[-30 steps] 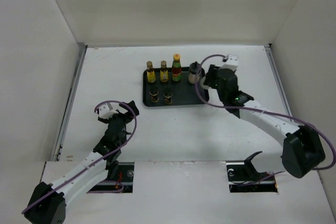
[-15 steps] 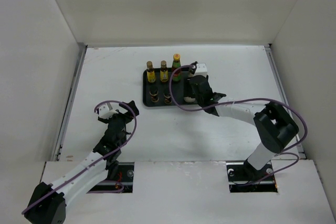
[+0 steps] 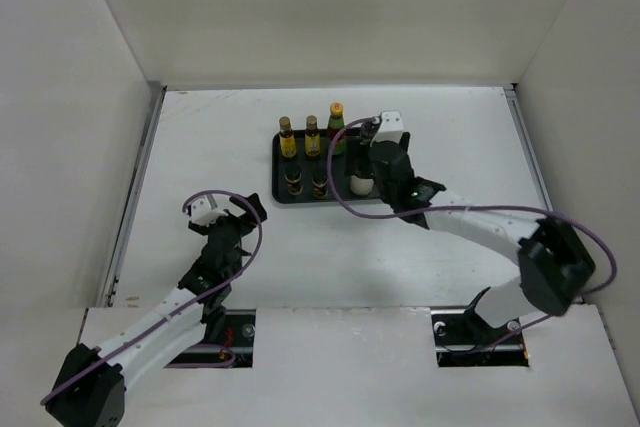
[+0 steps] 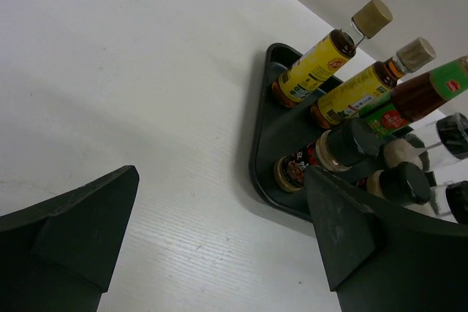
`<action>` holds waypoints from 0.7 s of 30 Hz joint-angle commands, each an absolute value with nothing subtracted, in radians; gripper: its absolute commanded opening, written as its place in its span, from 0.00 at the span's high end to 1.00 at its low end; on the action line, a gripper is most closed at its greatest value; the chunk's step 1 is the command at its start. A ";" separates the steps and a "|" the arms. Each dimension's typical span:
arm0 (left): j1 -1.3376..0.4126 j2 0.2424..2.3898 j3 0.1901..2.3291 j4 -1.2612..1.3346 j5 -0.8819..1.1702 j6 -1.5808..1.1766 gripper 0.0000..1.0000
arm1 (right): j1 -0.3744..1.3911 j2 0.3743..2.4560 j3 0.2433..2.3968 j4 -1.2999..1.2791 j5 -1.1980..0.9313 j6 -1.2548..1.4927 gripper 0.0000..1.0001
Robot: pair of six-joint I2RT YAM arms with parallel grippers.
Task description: Organize the condiment bottles
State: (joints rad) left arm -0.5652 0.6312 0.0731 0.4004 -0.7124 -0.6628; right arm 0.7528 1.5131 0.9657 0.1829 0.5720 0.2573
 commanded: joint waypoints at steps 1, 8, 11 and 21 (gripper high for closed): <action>-0.574 0.656 0.161 0.341 -0.703 -0.672 0.00 | 0.765 1.292 0.936 0.235 0.644 0.245 0.00; -0.550 0.640 0.187 0.262 -0.724 -0.699 0.00 | 0.618 0.944 0.570 0.285 0.755 0.466 0.00; -0.539 0.646 0.190 0.242 -0.715 -0.721 0.00 | 0.457 0.920 0.471 0.291 0.652 0.570 0.00; -0.525 0.729 0.233 0.121 -0.666 -0.738 0.00 | 0.263 0.990 0.394 0.354 0.451 0.640 0.00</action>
